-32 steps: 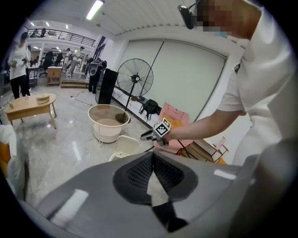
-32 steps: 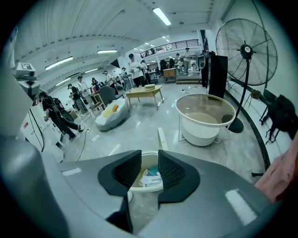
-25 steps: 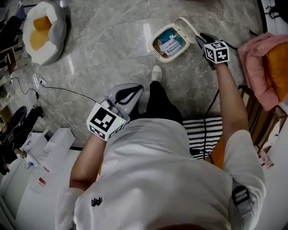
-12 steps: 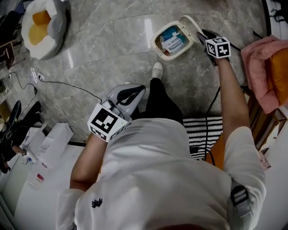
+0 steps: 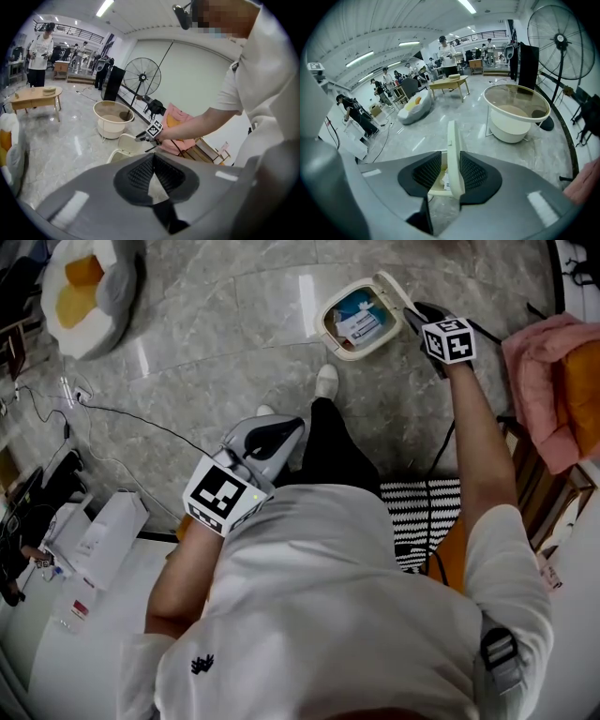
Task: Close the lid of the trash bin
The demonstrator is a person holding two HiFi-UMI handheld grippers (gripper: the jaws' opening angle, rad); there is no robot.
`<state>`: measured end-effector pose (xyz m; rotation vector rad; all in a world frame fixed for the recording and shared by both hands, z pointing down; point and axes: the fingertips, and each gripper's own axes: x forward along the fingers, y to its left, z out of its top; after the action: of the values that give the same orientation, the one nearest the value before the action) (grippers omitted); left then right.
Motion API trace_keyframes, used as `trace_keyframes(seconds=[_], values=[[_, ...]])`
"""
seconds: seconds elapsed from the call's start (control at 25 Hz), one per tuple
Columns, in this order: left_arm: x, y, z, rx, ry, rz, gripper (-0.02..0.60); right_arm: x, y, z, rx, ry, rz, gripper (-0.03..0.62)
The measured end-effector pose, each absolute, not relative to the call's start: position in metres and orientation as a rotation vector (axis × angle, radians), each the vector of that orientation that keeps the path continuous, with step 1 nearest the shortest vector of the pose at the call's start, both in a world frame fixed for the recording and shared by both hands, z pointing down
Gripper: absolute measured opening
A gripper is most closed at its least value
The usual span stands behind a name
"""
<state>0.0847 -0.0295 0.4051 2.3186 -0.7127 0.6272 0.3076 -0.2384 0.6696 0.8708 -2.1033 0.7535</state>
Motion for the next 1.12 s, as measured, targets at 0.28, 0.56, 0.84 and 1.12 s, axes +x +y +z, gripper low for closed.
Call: trace_keyframes(seconds=[0.28, 0.56, 0.84, 1.12], values=[[0.081, -0.020, 0.406, 2.310, -0.723, 0.618, 0.058, 0.282, -0.211, 0.674, 0.802, -2.122, 0.753, 0.104], [0.077, -0.007, 0.409, 2.299, -0.729, 0.613, 0.058, 0.265, -0.194, 0.681, 0.760, -2.125, 0.751, 0.104], [0.070, 0.000, 0.412, 2.281, -0.737, 0.603, 0.057, 0.250, -0.178, 0.689, 0.716, -2.119, 0.759, 0.104], [0.063, -0.003, 0.420, 2.257, -0.758, 0.583, 0.057, 0.236, -0.167, 0.700, 0.690, -2.116, 0.787, 0.103]])
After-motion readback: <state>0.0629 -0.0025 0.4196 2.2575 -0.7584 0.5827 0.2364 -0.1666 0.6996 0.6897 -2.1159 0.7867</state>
